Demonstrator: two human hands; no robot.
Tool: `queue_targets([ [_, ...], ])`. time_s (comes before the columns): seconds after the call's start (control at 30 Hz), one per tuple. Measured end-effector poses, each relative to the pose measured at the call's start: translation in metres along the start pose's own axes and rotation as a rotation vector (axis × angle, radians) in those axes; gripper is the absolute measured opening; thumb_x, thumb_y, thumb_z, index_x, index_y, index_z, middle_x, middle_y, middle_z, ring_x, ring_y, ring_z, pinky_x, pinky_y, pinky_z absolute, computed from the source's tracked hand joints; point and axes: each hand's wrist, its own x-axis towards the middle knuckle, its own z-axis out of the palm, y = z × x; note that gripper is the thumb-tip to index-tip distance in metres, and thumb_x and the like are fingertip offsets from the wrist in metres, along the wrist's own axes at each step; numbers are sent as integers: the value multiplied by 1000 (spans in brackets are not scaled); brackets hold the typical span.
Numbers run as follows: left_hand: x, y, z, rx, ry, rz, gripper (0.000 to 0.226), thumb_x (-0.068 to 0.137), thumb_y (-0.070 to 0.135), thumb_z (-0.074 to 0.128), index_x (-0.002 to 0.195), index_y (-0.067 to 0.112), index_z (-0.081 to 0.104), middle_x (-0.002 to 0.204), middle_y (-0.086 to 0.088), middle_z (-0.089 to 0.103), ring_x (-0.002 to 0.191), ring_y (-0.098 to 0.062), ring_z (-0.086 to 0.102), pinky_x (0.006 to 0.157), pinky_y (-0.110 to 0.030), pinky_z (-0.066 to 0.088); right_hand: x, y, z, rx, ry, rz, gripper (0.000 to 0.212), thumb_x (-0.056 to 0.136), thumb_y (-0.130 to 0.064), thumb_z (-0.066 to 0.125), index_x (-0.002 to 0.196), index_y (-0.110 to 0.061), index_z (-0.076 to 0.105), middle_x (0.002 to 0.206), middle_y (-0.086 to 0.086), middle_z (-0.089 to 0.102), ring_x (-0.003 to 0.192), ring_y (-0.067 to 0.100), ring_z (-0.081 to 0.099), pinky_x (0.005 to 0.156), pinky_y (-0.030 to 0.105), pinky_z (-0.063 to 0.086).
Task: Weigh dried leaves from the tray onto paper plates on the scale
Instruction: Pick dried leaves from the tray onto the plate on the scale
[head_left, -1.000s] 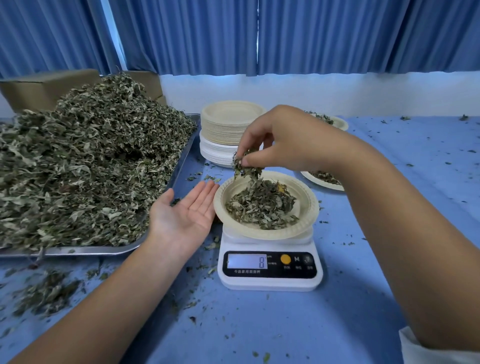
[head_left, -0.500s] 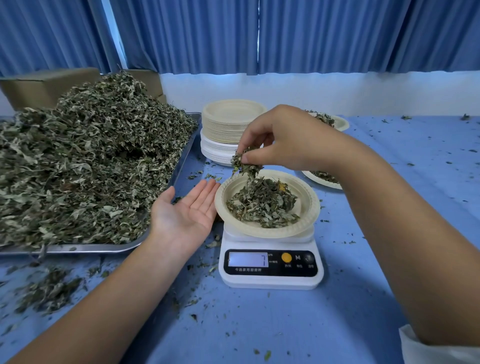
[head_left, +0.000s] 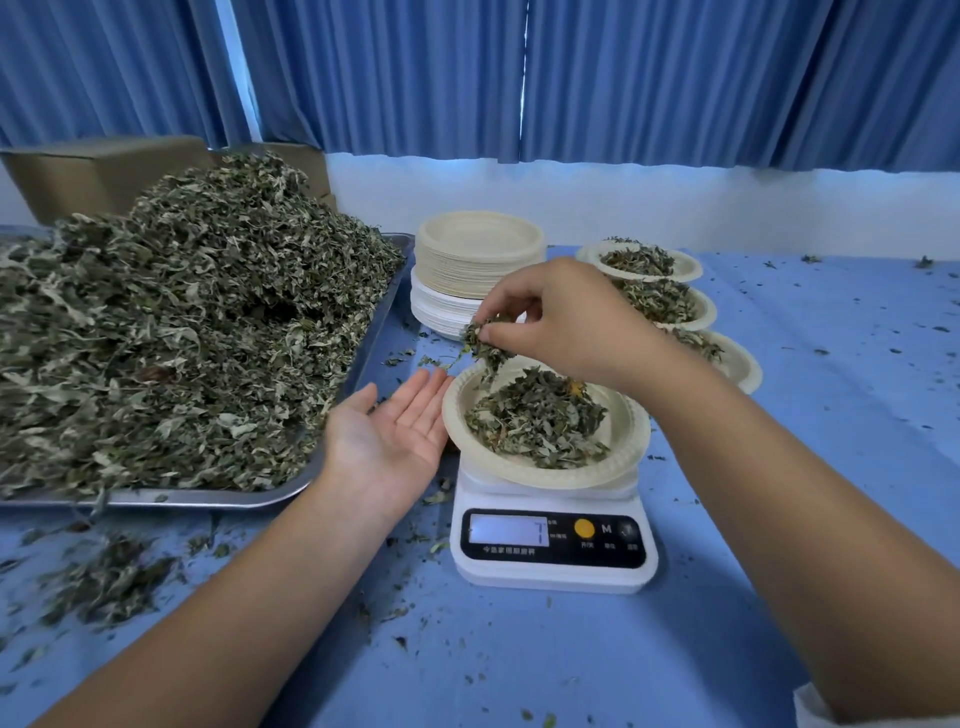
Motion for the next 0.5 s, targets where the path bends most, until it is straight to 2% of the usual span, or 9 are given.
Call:
queue_targets([
  [0.1,0,3,1,-35,-6,-7,49,101,33,33,110,-8,57,110,-24,66,103,-34,64,88,-42,52,10,-15,15,39,178,-4,7,84,-17,69,88,-21,75,69,-17,59,56,-18,48,56,2,34],
  [0.2,-1,6,3,-70,-3,-7,49,102,32,30,108,-8,56,111,-24,64,109,-34,60,99,-42,47,34,-44,39,93,251,-37,9,82,-17,70,88,-20,76,68,-15,60,55,-11,49,56,5,33],
  [0.27,-3,6,5,-101,2,-14,47,102,31,29,104,-6,57,109,-21,63,112,-31,58,104,-41,42,50,-64,60,52,214,-65,9,83,-21,70,90,-22,76,69,-15,59,61,-3,50,57,11,34],
  [0.33,-6,7,7,-144,-11,-22,39,102,28,31,95,0,57,98,-15,62,111,-26,56,107,-39,39,63,-82,81,14,148,-106,10,84,-22,69,91,-22,76,73,-13,63,70,3,55,63,18,38],
  [0.4,-8,9,8,-185,-43,-22,32,101,23,35,89,8,60,88,-9,61,104,-24,56,103,-36,41,71,-94,102,-30,65,-141,11,85,-21,68,93,-20,76,87,-7,71,79,8,59,70,21,40],
  [0.5,-11,13,8,-266,-131,-20,29,95,21,39,81,12,63,83,-5,62,87,-22,58,92,-35,43,78,-101,122,-117,-73,-135,17,87,-24,68,101,-19,75,101,-3,72,91,13,63,76,23,43],
])
